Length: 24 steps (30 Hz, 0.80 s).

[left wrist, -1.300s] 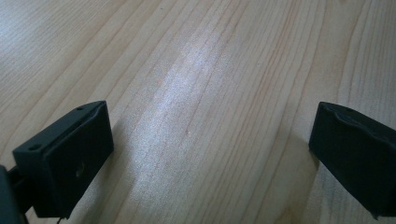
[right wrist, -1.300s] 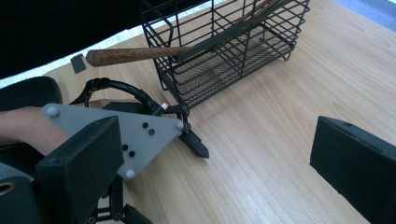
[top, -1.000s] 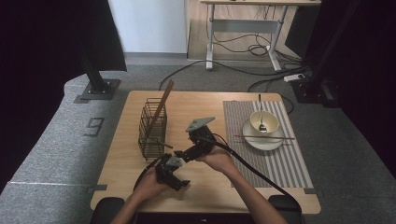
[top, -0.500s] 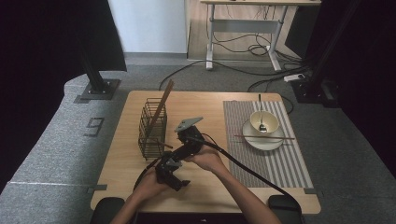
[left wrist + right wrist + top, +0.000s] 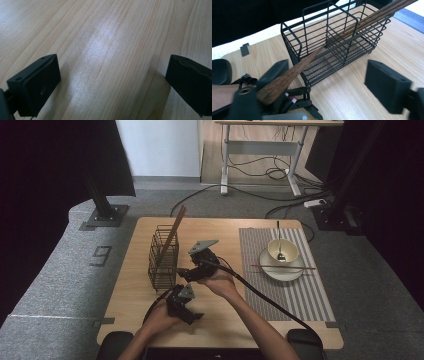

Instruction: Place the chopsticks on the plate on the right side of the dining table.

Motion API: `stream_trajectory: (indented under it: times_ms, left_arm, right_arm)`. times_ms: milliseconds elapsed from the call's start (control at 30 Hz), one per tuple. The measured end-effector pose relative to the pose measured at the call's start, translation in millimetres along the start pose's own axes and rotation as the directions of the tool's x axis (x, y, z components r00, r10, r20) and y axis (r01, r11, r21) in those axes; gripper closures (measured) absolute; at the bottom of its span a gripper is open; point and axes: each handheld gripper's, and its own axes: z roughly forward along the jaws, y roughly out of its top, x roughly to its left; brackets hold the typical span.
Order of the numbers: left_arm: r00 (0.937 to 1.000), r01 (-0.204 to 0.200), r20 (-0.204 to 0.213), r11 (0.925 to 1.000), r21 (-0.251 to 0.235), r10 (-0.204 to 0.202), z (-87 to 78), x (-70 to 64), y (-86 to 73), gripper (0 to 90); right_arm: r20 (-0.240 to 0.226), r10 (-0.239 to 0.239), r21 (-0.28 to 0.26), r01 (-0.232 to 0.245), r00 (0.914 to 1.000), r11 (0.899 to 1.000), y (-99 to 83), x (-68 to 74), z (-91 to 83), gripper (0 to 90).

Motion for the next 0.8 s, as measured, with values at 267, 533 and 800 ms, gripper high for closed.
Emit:
stream_trajectory:
  times_ms: [267, 533, 800]
  left_arm:
    - [1.0000, 0.003, -0.001, 1.0000, -0.004, -0.003, 0.3, -0.4, 0.0, 0.0]
    - [1.0000, -0.003, -0.004, 1.0000, 0.000, 0.003, 0.1, 0.0, 0.0, 0.0]
    - [1.0000, -0.001, -0.004, 1.0000, -0.001, 0.001, 0.1, -0.1, 0.0, 0.0]
  right_arm:
    - [-0.008, -0.033, -0.011, 0.033, 0.9994, 0.999, 0.7, 2.8, 7.9, 51.4]
    - [-0.014, -0.050, -0.057, 0.049, 0.9986, 0.997, 2.4, 1.0, 6.8, 72.1]
    - [-0.012, -0.047, -0.063, 0.046, 0.9988, 0.997, 3.3, -2.1, 6.4, 81.2]
